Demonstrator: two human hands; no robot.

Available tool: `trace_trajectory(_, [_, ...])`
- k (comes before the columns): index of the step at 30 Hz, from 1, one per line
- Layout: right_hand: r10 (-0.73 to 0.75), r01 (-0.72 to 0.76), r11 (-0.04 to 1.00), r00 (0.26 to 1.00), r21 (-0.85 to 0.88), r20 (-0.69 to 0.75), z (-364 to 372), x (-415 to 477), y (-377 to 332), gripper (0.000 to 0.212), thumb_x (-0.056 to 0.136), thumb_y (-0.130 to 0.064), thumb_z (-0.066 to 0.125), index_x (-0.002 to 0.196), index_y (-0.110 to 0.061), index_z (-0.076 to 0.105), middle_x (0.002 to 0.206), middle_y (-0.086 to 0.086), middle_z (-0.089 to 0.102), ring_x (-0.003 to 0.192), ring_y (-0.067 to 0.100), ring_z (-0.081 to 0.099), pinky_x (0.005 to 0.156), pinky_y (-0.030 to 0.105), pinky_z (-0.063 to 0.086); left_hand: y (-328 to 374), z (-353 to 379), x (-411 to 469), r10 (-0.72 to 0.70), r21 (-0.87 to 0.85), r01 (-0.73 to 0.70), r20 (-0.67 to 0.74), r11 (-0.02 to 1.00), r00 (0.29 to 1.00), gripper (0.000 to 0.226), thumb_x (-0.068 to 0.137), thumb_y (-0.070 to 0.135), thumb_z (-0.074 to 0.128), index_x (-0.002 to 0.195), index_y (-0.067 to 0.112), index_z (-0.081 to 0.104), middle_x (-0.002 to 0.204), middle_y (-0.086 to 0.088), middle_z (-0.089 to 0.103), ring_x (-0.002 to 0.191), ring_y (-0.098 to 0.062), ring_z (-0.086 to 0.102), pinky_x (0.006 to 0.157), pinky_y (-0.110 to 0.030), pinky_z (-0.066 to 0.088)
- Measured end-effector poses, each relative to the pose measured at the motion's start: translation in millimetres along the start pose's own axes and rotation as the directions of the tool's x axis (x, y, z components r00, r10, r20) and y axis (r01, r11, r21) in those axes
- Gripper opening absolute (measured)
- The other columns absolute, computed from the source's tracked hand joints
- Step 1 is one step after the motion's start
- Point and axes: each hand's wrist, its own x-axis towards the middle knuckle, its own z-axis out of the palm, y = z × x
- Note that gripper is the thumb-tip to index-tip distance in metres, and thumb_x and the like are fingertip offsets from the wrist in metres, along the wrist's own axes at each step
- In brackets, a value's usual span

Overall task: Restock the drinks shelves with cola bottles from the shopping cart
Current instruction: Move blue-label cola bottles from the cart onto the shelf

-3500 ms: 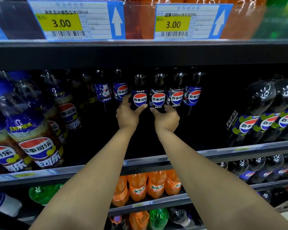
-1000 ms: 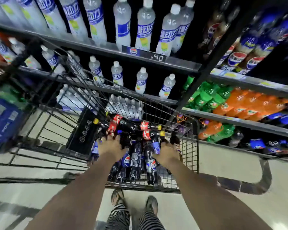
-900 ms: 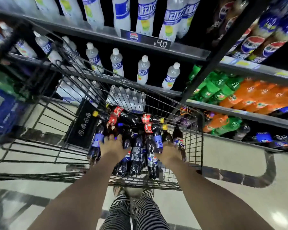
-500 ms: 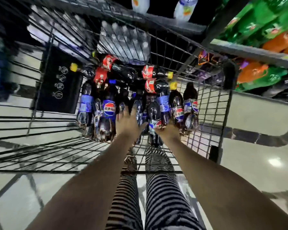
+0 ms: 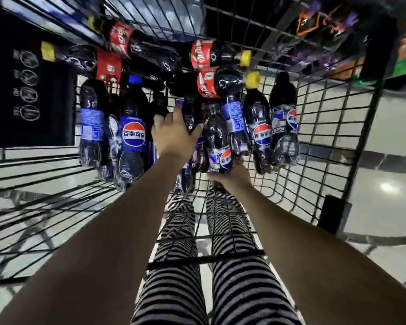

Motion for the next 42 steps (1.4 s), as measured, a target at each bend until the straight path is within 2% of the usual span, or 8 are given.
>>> trace_trajectory(6, [0.094, -0.097, 0.991, 0.995, 0.09, 0.04, -7, -15, -15, 0.059, 0.07, -0.026, 0.083, 0.121, -0.008, 0.059, 0.123, 0.011, 0.063, 0.117, 0.027, 0.058, 0.102, 0.032, 0.043, -6, -10, -5, 0.033, -0.159, -0.022, 0.069, 0.987, 0.997, 0.081, 0.083, 0.06, 0.059, 0.145, 0.014, 0.036, 0.134, -0.01, 0.054, 0.125, -0.033, 0.036, 0.097, -0.038, 0.031])
trace_trajectory(11, [0.16, -0.173, 0.964, 0.984, 0.202, 0.079, -12, -34, -22, 0.09, 0.063, -0.031, 0.086, 0.137, -0.004, 0.042, 0.137, 0.017, 0.05, 0.126, 0.033, 0.049, 0.109, 0.04, 0.039, -13, -31, -9, -0.009, -0.335, 0.06, 0.154, 0.94, 0.988, 0.081, 0.077, 0.056, 0.07, 0.142, 0.017, 0.04, 0.122, -0.016, 0.055, 0.122, -0.031, 0.033, 0.097, -0.035, 0.035])
trace_trajectory(21, [0.165, -0.192, 0.95, 0.978, 0.247, 0.128, -27, -61, -26, 0.068, 0.074, -0.03, 0.079, 0.13, -0.006, 0.05, 0.142, 0.016, 0.045, 0.132, 0.032, 0.042, 0.11, 0.044, 0.031, -35, -42, -12, 0.162, -0.62, 0.036, 0.26, 0.784, 0.952, 0.072, 0.057, 0.051, 0.085, 0.111, 0.035, 0.039, 0.119, -0.005, 0.053, 0.11, -0.019, 0.05, 0.083, -0.028, 0.047])
trace_trajectory(26, [0.174, -0.19, 0.954, 0.981, 0.232, 0.085, -31, -65, -23, 0.062, 0.076, -0.026, 0.078, 0.126, 0.0, 0.052, 0.139, 0.017, 0.048, 0.129, 0.032, 0.046, 0.106, 0.043, 0.037, -21, -41, -22, 0.252, -0.739, 0.055, 0.298, 0.672, 0.921, 0.057, 0.077, 0.01, 0.079, 0.118, 0.017, 0.04, 0.108, 0.001, 0.053, 0.096, -0.017, 0.058, 0.076, -0.031, 0.055])
trace_trajectory(31, [0.197, -0.21, 0.94, 0.978, 0.269, 0.074, -36, -71, -25, 0.06, 0.078, -0.023, 0.077, 0.125, 0.002, 0.05, 0.137, 0.016, 0.05, 0.124, 0.032, 0.049, 0.099, 0.04, 0.04, -16, -26, -24, 0.181, -0.758, 0.105, 0.285, 0.644, 0.941, 0.065, 0.083, 0.019, 0.074, 0.136, 0.017, 0.036, 0.121, -0.002, 0.057, 0.104, -0.019, 0.058, 0.091, -0.033, 0.05])
trace_trajectory(34, [0.202, -0.199, 0.934, 0.979, 0.296, 0.019, -39, -80, -27, 0.057, 0.081, -0.017, 0.074, 0.128, -0.001, 0.047, 0.133, 0.014, 0.052, 0.122, 0.031, 0.05, 0.093, 0.036, 0.042, -13, -28, -24, 0.199, -0.711, 0.076, 0.295, 0.699, 0.934, 0.066, 0.087, 0.028, 0.069, 0.141, 0.02, 0.031, 0.118, -0.002, 0.059, 0.096, -0.024, 0.062, 0.079, -0.037, 0.052])
trace_trajectory(39, [0.153, -0.138, 0.925, 0.988, 0.354, -0.013, -44, -102, -34, 0.05, 0.079, -0.013, 0.076, 0.122, -0.004, 0.052, 0.127, 0.01, 0.057, 0.104, 0.023, 0.052, 0.091, 0.03, 0.038, -17, -48, -30, 0.225, -0.727, 0.012, 0.228, 0.686, 0.947, 0.059, 0.091, 0.018, 0.065, 0.139, 0.015, 0.031, 0.099, 0.014, 0.048, 0.084, -0.008, 0.052, 0.058, -0.008, 0.044])
trace_trajectory(42, [0.136, -0.1, 0.921, 0.988, 0.375, -0.07, -53, -125, -45, 0.062, 0.082, -0.02, 0.074, 0.131, 0.001, 0.045, 0.138, 0.015, 0.049, 0.124, 0.029, 0.049, 0.102, 0.035, 0.039, -14, -70, -31, 0.274, -0.746, -0.055, 0.174, 0.664, 0.946, 0.058, 0.089, 0.015, 0.068, 0.136, 0.015, 0.034, 0.096, 0.013, 0.053, 0.077, -0.003, 0.054, 0.057, -0.006, 0.045])
